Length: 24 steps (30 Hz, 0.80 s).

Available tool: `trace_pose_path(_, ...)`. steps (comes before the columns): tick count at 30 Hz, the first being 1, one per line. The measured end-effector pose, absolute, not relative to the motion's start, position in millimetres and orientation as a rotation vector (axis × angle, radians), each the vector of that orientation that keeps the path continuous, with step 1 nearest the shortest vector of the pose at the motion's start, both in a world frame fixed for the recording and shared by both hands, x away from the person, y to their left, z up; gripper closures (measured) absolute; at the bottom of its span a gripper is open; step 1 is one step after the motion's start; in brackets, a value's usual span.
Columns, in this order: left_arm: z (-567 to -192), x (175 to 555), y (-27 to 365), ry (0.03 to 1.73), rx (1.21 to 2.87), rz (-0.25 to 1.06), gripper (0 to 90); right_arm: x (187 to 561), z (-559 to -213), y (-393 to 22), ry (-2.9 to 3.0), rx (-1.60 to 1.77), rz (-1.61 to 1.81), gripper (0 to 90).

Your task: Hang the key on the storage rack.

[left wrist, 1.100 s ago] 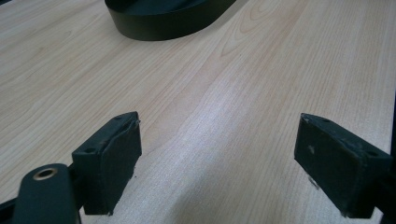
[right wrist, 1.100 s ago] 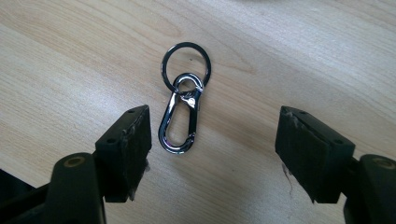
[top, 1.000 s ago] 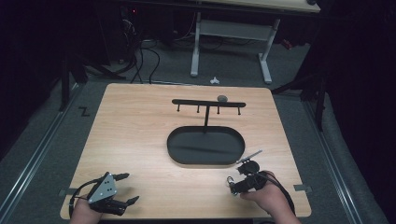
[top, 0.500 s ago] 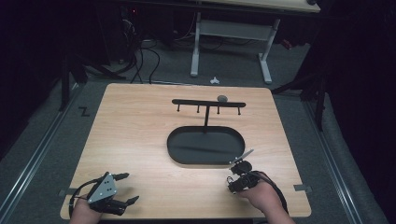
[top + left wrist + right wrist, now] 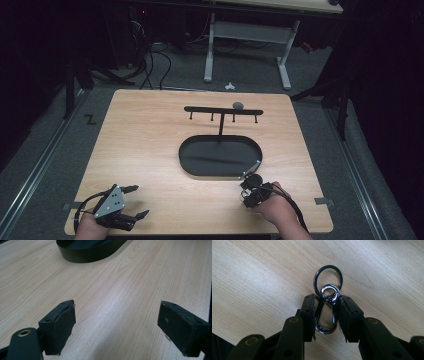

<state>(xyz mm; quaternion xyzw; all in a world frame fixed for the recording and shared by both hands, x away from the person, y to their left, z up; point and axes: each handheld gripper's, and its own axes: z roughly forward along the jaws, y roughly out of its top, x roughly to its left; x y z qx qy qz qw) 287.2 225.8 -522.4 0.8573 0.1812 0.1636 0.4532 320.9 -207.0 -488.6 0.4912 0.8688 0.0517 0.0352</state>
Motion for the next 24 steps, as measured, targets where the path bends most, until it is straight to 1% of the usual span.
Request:
trace_pose_path(6,-522.4,287.4,225.4,0.444,2.12,0.402,15.3,322.8,-488.5,-206.2,2.687,1.491,0.143,67.0)
trace_pose_path(17,-522.3,287.6,225.5,0.446,2.117,0.402,15.4,324.4,-488.2,-206.5,2.684,1.482,0.146,72.5)
trace_pose_path(24,-522.5,287.6,227.2,0.457,2.11,0.402,15.4,324.5,-487.2,-213.3,2.705,1.524,0.208,72.6)
